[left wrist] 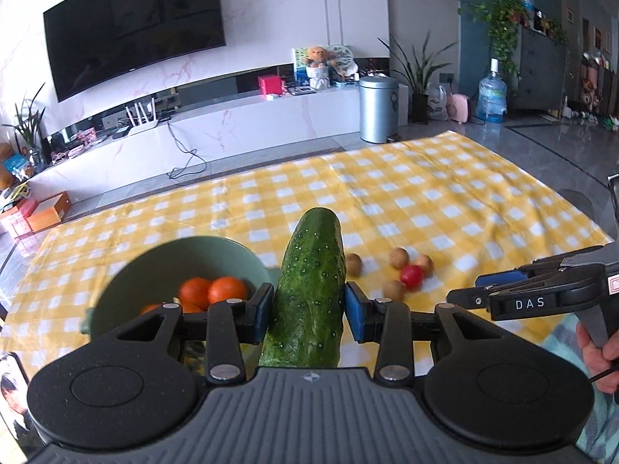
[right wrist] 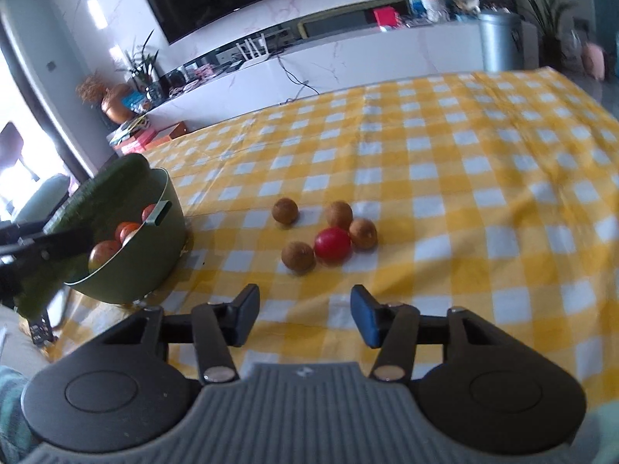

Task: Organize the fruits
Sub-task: 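Lift the cucumber and carry it over the colander with the left tool, then lower the cucumber into the colander with the left tool while the right tool grasps a brown kiwi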

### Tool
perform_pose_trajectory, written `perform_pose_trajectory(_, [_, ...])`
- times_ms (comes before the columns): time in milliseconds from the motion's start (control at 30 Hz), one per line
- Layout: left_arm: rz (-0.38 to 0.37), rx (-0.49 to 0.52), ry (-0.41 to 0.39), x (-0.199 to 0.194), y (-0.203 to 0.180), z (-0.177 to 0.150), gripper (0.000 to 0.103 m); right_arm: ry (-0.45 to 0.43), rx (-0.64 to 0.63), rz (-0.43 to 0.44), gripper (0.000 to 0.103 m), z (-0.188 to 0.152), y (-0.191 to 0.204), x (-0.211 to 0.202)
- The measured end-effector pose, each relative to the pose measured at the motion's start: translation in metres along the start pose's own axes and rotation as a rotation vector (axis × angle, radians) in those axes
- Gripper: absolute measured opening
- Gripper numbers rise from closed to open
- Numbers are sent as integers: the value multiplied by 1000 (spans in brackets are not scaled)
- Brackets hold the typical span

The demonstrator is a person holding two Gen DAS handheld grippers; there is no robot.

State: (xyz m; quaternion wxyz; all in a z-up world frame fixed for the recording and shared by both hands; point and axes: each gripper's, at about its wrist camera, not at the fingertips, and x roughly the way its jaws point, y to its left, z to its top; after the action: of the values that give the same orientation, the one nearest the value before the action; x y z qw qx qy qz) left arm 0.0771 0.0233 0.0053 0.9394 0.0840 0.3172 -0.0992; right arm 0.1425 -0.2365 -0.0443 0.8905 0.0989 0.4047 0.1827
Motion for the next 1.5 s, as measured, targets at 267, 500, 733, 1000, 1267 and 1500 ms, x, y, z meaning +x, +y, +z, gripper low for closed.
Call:
perform_pose_trajectory(267, [60,7,44,8,46,17,44,5,-71,-22,36,33,-4,28])
perform_pose_trajectory(500, [81,10,121,34,82,21,44,-9,-186,39,35,51,19,60])
perform_pose_trajectory(733, [78,136,186,62,100,16,44,2,-281,7,35,57,35,95])
perform_pose_trajectory(1000, [59,293,264,91,104,12,44,5,-312,-2,35,59,37,111])
perform_pose_trajectory(1267, [43,319,299,107,113,5,44,24,-321,-14,33,62,36,126])
perform_pose_trajectory(1500, [40,268,324,110,127,1,44,59,-324,0,25,60,40,135])
